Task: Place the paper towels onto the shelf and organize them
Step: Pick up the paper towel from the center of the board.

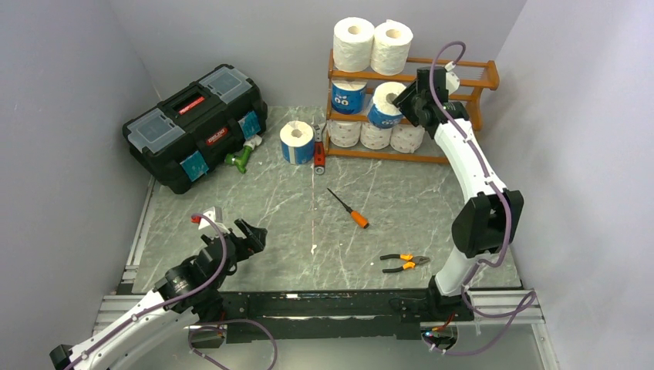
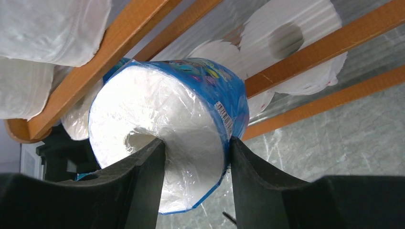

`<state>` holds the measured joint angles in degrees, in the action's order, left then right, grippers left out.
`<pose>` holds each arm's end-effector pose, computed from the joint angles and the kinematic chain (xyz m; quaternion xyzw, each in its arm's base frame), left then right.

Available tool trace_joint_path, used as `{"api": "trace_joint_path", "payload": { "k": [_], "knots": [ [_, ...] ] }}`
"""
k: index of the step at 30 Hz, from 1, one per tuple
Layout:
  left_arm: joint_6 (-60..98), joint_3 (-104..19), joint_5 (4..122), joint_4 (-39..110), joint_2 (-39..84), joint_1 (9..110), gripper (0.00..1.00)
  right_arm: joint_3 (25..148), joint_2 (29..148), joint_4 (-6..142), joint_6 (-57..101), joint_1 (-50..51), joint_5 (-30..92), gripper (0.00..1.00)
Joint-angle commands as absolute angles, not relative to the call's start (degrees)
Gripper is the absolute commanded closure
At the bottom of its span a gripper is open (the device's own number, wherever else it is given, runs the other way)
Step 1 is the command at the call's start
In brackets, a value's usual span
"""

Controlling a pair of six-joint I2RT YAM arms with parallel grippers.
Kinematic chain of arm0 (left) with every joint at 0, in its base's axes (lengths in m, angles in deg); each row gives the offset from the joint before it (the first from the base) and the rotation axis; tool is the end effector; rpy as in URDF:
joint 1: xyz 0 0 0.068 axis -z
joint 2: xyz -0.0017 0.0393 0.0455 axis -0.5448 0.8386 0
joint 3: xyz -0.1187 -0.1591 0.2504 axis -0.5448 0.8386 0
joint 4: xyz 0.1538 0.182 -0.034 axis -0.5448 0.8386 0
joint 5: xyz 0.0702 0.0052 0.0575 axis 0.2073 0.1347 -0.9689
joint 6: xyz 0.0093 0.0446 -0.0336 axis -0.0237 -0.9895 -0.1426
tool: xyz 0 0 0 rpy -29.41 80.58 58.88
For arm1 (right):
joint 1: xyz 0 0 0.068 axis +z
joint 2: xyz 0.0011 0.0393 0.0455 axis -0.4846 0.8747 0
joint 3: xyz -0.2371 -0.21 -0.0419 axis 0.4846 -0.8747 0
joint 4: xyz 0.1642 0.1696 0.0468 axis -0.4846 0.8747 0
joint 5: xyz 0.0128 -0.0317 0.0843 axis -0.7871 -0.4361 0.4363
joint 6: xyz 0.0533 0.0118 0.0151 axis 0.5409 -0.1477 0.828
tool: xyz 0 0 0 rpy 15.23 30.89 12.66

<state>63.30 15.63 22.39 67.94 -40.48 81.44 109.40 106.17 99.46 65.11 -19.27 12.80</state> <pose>0.0366 -0.0092 0.1964 -0.1975 0.8150 -0.2403 0.4889 0.3801 0.0578 0.4215 0.3400 0.8037 0.1719 0.4571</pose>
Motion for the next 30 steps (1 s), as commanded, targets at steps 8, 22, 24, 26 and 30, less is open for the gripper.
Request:
{"api": "trace_joint_path", "payload": {
  "k": [8, 22, 24, 26, 30],
  "knots": [
    [61.87, 13.22, 22.28, 66.71, -38.67, 81.41, 0.07, 113.47, 108.34, 96.54, 66.12, -20.75, 12.43, 0.79],
    [62.83, 13.52, 22.42, 66.0, -37.46, 81.35, 0.07, 115.75, 111.63, 94.79, 67.9, -21.46, 13.67, 0.79],
    [62.91, 13.47, 22.5, 65.87, -37.29, 81.41, 0.07, 116.78, 112.45, 95.24, 68.09, -21.47, 13.72, 0.79],
    [62.98, 13.46, 22.5, 65.87, -37.04, 81.4, 0.07, 117.36, 112.92, 95.24, 68.32, -21.43, 13.72, 0.78],
    [63.18, 13.54, 22.38, 65.85, -36.74, 81.38, 0.07, 118.33, 113.78, 95.18, 68.72, -21.43, 14.17, 0.76]
  ]
}}
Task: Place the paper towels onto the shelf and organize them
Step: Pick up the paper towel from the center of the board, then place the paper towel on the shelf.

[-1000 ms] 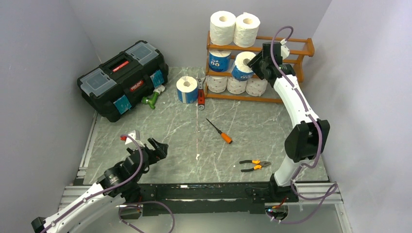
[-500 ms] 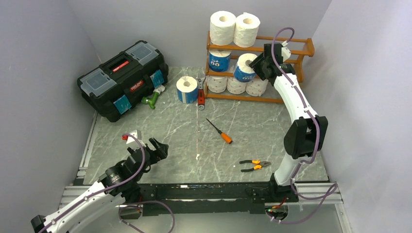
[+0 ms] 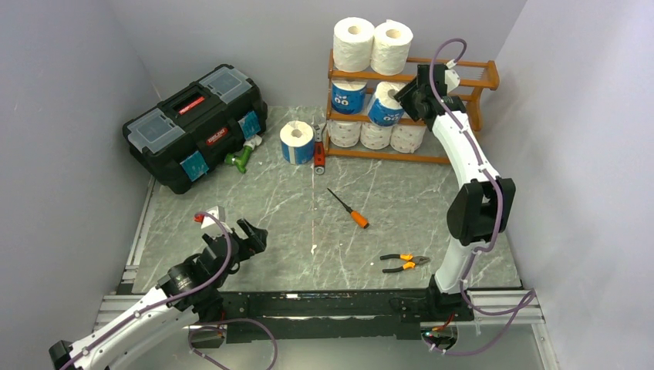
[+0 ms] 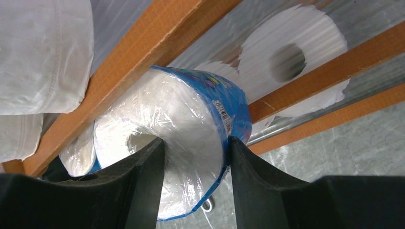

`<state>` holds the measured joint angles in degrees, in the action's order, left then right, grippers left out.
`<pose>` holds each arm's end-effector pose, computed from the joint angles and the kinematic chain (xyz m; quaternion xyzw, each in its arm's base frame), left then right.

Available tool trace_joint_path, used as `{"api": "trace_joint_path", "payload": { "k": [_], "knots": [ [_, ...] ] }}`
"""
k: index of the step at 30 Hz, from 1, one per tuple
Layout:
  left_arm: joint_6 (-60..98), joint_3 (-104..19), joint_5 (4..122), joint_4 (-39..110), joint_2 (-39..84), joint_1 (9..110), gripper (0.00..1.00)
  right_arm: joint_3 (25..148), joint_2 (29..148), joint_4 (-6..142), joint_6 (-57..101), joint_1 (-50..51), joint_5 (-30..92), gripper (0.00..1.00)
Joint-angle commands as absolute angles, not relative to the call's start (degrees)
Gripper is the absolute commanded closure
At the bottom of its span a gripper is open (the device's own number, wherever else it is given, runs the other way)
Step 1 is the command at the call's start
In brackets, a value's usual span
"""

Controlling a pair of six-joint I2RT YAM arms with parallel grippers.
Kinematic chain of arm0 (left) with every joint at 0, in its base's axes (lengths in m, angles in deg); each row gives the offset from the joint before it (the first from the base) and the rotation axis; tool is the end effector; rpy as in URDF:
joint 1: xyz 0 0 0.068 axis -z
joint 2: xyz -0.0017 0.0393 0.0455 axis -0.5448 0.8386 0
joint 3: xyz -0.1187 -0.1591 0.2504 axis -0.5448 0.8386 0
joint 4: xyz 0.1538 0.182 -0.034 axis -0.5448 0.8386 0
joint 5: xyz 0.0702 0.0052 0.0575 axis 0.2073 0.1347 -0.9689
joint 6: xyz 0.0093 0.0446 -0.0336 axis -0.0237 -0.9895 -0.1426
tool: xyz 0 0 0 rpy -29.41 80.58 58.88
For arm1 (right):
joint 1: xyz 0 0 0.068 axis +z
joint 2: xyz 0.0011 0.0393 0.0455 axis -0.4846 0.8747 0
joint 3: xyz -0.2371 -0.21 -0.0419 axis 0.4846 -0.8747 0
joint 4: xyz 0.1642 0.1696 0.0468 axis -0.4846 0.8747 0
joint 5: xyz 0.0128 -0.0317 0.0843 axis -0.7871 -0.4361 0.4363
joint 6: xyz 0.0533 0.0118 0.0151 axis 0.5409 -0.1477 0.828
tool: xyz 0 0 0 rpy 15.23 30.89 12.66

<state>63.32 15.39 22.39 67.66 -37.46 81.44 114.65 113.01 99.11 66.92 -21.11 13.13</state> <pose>0.0397 -0.0127 0.1974 -0.1931 0.8258 -0.2241 0.4802 0.4181 0.0509 0.4056 0.3654 0.7982 0.1690 0.4480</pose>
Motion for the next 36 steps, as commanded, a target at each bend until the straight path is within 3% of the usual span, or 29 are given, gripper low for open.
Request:
{"api": "trace_joint_path", "payload": {
  "k": [1, 11, 19, 36],
  "knots": [
    [63.28, 13.59, 22.32, 65.79, -36.74, 81.37, 0.07, 118.53, 113.98, 95.1, 68.85, -21.4, 14.36, 0.76],
    [63.19, 13.64, 22.51, 64.72, -35.58, 81.36, 0.07, 120.4, 115.22, 95.14, 69.02, -21.4, 14.77, 0.72],
    [63.01, 13.98, 22.6, 63.76, -35.15, 81.35, 0.07, 120.85, 114.47, 95.09, 66.56, -21.44, 12.46, 0.8],
    [63.42, 13.91, 23.02, 63.07, -34.13, 81.4, 0.08, 121.52, 115.78, 93.4, 65.52, -21.14, 9.11, 0.83]
  ]
}}
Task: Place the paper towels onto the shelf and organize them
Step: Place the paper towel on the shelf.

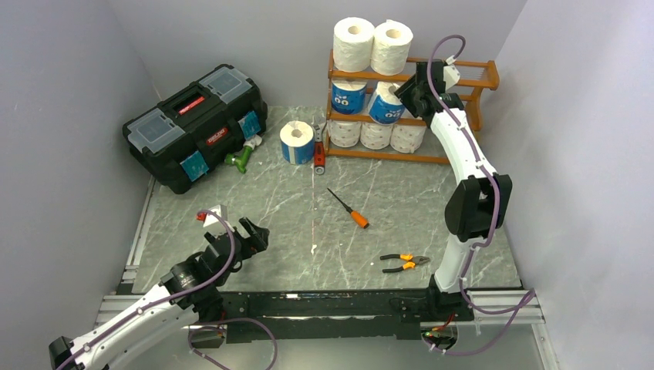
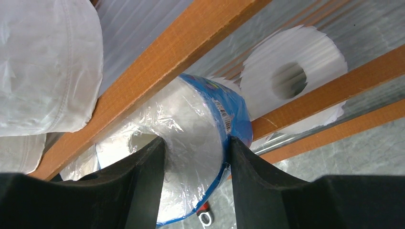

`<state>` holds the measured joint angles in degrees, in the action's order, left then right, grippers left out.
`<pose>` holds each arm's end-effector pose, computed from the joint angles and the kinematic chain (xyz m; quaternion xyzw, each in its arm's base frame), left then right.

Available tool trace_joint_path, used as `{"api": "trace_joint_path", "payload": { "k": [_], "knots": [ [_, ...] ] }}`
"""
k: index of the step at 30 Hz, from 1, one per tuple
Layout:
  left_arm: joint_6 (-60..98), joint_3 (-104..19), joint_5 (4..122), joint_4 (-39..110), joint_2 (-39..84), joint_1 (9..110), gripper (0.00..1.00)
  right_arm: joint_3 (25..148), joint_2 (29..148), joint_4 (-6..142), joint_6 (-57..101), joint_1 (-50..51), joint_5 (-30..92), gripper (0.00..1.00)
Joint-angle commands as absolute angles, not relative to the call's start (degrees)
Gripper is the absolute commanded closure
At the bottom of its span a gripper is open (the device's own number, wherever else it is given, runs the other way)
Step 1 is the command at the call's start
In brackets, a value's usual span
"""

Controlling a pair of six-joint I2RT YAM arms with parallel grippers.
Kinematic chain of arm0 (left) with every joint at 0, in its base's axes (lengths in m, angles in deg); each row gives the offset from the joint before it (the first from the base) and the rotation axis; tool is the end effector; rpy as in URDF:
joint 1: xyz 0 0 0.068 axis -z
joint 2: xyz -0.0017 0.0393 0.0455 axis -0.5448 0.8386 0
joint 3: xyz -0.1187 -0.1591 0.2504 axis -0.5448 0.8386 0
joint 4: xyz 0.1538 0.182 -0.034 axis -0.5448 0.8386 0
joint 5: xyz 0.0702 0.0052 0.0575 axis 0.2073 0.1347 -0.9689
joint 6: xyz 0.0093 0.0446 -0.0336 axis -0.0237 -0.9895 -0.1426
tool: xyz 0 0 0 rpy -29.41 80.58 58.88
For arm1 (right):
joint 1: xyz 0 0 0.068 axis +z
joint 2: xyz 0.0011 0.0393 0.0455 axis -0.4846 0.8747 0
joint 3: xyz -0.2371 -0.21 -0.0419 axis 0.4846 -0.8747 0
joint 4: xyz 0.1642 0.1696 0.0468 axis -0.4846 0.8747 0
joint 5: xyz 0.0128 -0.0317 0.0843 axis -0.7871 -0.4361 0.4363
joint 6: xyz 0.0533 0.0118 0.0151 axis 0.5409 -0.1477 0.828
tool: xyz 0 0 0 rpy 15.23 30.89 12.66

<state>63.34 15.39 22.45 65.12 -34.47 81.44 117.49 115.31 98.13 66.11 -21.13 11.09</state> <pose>0.0443 -0.0179 0.2005 -0.1922 0.8278 -0.2216 0.4782 0.4311 0.0511 0.4068 0.3660 0.7899 0.1580 0.4659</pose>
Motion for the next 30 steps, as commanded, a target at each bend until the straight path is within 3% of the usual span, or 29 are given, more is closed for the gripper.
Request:
{"api": "trace_joint_path", "payload": {
  "k": [1, 9, 30],
  "knots": [
    [63.46, 13.82, 23.04, 63.06, -33.95, 81.36, 0.08, 121.78, 116.0, 93.44, 65.48, -21.1, 9.12, 0.83],
    [63.32, 13.81, 23.27, 61.94, -32.68, 81.36, 0.08, 122.57, 116.68, 92.61, 65.1, -20.86, 10.05, 0.78],
    [63.23, 13.72, 23.3, 62.99, -34.0, 81.35, 0.08, 123.04, 115.78, 93.5, 64.88, -20.71, 13.28, 0.38]
  ]
}}
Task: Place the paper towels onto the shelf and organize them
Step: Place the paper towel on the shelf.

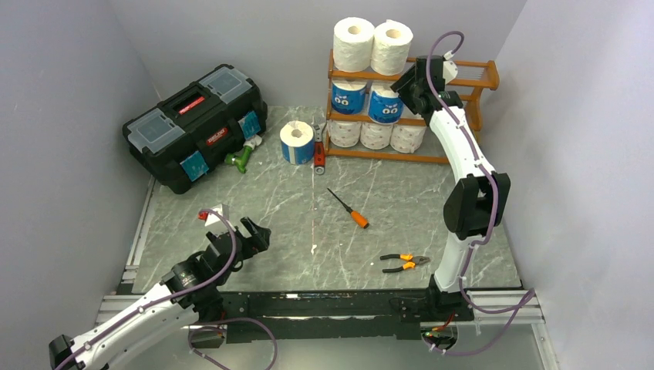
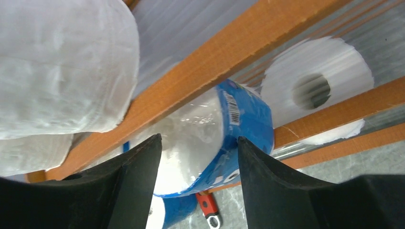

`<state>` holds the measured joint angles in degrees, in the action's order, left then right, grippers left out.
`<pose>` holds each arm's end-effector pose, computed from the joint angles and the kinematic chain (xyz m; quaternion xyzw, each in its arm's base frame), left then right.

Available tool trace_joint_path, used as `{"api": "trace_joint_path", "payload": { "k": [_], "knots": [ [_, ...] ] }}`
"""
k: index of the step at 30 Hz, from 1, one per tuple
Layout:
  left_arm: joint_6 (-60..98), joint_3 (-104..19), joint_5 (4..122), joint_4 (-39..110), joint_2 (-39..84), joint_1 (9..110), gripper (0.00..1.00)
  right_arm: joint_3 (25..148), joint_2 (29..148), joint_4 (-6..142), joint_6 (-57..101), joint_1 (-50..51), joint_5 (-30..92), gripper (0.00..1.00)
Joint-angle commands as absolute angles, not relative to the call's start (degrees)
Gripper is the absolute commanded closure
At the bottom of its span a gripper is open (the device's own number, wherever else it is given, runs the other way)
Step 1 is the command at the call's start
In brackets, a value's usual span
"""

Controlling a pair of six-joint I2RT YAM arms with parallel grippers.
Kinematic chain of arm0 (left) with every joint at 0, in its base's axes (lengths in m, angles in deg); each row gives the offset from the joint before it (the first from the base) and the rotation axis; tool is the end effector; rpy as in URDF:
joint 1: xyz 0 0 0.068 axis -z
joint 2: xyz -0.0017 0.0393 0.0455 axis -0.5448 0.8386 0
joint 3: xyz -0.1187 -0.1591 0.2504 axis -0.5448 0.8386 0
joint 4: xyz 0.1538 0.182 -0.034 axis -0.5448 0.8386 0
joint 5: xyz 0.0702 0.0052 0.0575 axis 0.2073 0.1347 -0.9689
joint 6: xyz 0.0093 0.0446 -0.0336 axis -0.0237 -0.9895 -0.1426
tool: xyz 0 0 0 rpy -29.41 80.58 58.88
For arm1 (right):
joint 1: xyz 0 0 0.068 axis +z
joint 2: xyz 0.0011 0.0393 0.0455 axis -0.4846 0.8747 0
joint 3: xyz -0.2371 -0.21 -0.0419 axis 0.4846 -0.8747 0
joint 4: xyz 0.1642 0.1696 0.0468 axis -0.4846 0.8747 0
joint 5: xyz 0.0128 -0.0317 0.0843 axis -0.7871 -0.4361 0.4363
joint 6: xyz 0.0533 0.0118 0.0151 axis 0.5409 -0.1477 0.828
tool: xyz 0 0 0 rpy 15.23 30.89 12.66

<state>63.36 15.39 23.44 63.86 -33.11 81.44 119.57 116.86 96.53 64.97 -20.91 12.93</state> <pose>0.0463 -0.0210 0.2017 -0.1883 0.8305 -0.2264 0.4728 0.4404 0.0554 0.4097 0.3479 0.7892 0.1753 0.4748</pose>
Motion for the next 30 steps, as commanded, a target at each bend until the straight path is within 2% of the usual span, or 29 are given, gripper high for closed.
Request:
{"api": "trace_joint_path", "payload": {
  "k": [1, 14, 16, 19, 22, 30],
  "knots": [
    [63.19, 13.64, 23.3, 63.01, -34.09, 81.4, 0.08, 123.02, 115.74, 93.65, 64.86, -20.74, 13.25, 0.37],
    [62.63, 13.07, 23.31, 63.64, -34.28, 81.36, 0.06, 120.35, 111.37, 92.51, 63.15, -20.75, 14.86, 0.33],
    [62.83, 12.86, 23.23, 64.14, -34.49, 81.38, 0.06, 117.96, 109.32, 90.09, 62.09, -20.73, 16.24, 0.3],
    [62.9, 12.92, 23.26, 64.16, -35.13, 81.35, 0.05, 114.62, 106.36, 86.85, 60.88, -20.73, 18.39, 0.2],
    [63.01, 13.34, 23.64, 63.72, -35.69, 81.35, 0.05, 112.46, 103.56, 85.65, 59.68, -20.77, 19.41, 0.15],
    [63.45, 13.46, 24.85, 63.23, -35.45, 81.4, 0.05, 93.54, 89.19, 72.36, 58.57, -17.92, 20.03, 0.15]
  ]
}}
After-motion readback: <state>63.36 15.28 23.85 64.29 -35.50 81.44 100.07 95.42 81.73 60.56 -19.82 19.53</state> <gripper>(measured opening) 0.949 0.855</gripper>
